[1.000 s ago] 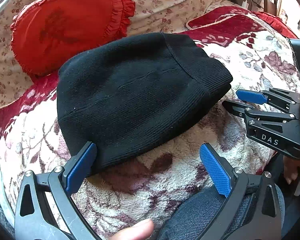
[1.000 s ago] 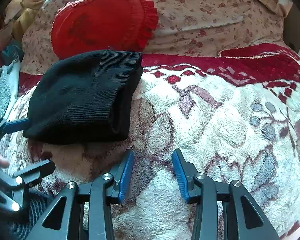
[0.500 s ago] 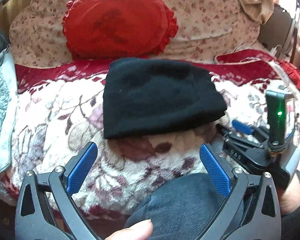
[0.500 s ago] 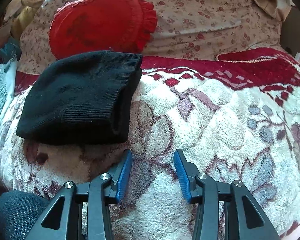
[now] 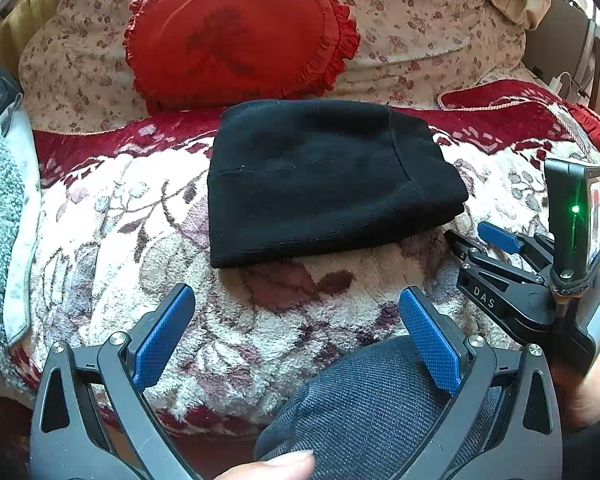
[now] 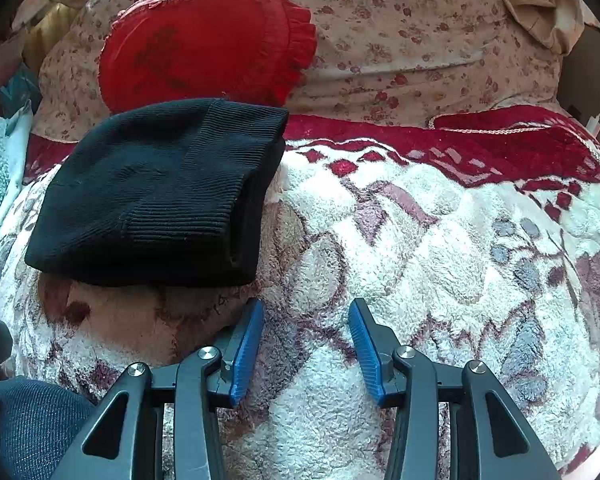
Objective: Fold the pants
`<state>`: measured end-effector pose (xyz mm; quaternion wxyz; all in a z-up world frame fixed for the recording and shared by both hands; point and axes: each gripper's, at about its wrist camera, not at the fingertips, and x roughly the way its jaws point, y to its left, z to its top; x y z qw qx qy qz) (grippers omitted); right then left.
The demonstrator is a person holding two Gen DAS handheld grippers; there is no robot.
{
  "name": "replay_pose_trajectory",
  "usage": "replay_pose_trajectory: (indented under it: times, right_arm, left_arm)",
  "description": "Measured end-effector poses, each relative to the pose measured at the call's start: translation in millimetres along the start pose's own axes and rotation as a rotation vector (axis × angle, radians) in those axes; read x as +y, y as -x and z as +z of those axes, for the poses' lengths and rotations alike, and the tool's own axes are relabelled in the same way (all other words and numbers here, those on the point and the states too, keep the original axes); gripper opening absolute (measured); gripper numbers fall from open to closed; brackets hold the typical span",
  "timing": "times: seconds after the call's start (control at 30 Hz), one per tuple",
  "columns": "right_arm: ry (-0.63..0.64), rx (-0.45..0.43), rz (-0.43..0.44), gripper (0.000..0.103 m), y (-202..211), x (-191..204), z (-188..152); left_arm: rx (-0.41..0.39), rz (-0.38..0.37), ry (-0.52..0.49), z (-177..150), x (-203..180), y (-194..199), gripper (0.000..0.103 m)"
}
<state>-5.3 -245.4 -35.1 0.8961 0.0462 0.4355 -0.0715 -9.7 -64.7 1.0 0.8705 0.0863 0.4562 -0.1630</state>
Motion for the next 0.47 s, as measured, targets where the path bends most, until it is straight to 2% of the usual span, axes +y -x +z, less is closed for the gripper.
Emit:
replay_pose_trajectory:
  times: [0.23, 0.47]
  right_arm:
    - [0.002, -0.001, 0.0, 0.043, -0.5, -0.2, 0.3]
    - [0.004, -0.002, -0.005, 0.043, -1.2, -0.8, 0.9]
  left_arm:
    - [0.009, -0.009, 0.003, 0.6, 0.8, -1.8, 0.102]
    - [0.013, -0.049, 0.009, 0.7, 2.8, -3.2, 0.102]
